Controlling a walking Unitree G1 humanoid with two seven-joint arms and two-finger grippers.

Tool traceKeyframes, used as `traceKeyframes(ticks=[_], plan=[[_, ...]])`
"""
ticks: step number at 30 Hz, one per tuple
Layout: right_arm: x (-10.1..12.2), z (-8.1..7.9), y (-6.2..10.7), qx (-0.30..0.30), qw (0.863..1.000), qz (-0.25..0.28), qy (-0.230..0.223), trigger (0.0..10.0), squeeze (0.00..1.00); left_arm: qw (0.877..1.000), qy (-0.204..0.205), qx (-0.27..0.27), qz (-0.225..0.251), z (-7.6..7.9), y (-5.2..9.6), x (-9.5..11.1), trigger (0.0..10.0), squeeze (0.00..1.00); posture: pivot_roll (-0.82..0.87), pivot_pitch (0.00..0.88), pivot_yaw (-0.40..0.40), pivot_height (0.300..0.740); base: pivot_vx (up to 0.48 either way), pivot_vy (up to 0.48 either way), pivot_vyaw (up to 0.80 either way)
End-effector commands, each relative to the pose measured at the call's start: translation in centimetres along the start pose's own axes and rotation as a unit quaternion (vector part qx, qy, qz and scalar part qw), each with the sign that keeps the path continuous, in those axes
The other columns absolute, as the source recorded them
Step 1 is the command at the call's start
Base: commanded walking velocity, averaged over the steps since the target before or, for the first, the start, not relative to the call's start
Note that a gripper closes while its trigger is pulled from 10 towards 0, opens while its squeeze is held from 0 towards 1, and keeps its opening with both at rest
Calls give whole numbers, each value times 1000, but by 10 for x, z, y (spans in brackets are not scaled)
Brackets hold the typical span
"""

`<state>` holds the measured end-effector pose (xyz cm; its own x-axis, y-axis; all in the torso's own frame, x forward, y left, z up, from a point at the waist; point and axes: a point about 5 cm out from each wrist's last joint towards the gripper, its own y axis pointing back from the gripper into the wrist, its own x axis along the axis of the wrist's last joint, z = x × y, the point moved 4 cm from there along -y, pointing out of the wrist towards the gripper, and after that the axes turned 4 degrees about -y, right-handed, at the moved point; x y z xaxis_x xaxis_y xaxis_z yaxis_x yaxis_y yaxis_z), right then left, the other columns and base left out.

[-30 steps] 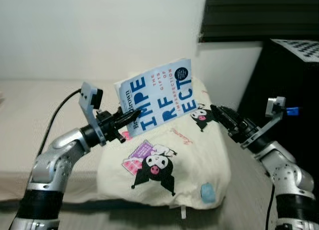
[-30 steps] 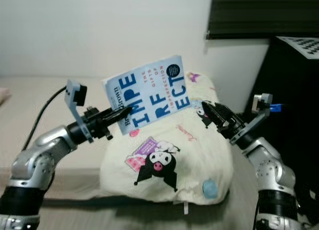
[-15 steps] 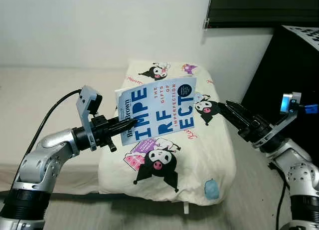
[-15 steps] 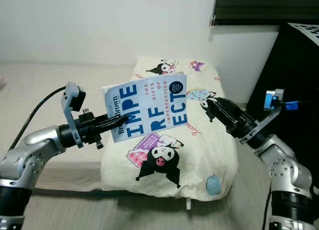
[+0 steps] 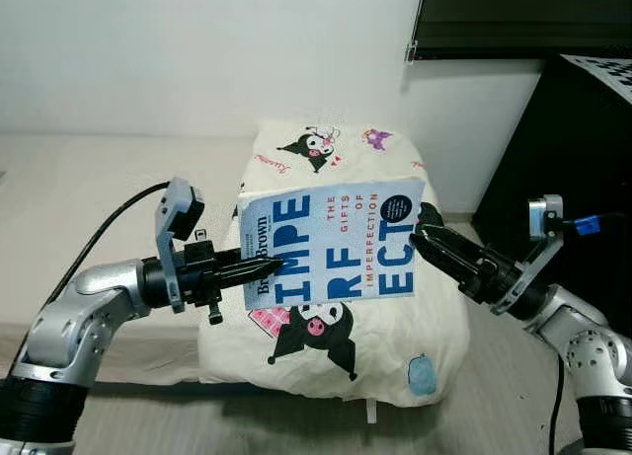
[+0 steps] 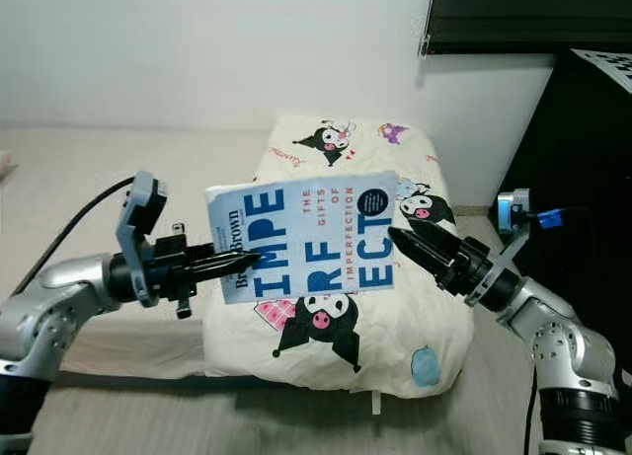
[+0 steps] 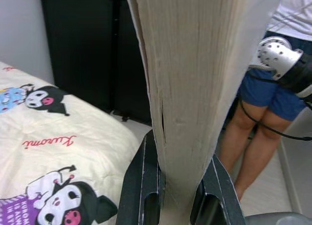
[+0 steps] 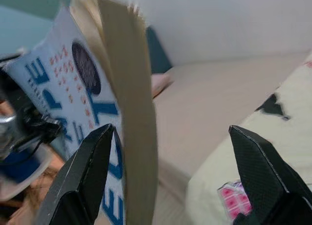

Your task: Clean up the room

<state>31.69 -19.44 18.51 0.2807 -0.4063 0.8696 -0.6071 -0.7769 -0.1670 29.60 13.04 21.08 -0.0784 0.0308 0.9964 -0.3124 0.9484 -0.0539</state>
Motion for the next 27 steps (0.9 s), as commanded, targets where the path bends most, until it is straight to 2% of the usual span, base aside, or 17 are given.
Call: traceKeyframes(ticks=[1,5,11,12,27], plan=[[-7,-5,-2,16,1000,-18,-9,10000,0,999,-24,-32,15,6,-2,16,10000,0,-41,0,-32,740,0,0,0],[-17,-16,-4,53,997,-43,-25,10000,0,998,-29,-55,14,11,-4,19,10000,0,-43,0,-30,740,0,0,0],[-22,-19,-5,66,996,-53,-34,10000,0,998,-30,-63,8,12,-6,16,10000,0,-43,0,-32,740,0,0,0],[-19,-19,-5,69,996,-46,-35,0,0,997,-29,-65,7,13,-6,16,10000,0,-44,0,-32,740,0,0,0],[-14,-26,-5,88,995,-36,-34,0,0,997,-13,-75,1,16,-5,9,10000,0,-44,0,-29,740,0,0,0]])
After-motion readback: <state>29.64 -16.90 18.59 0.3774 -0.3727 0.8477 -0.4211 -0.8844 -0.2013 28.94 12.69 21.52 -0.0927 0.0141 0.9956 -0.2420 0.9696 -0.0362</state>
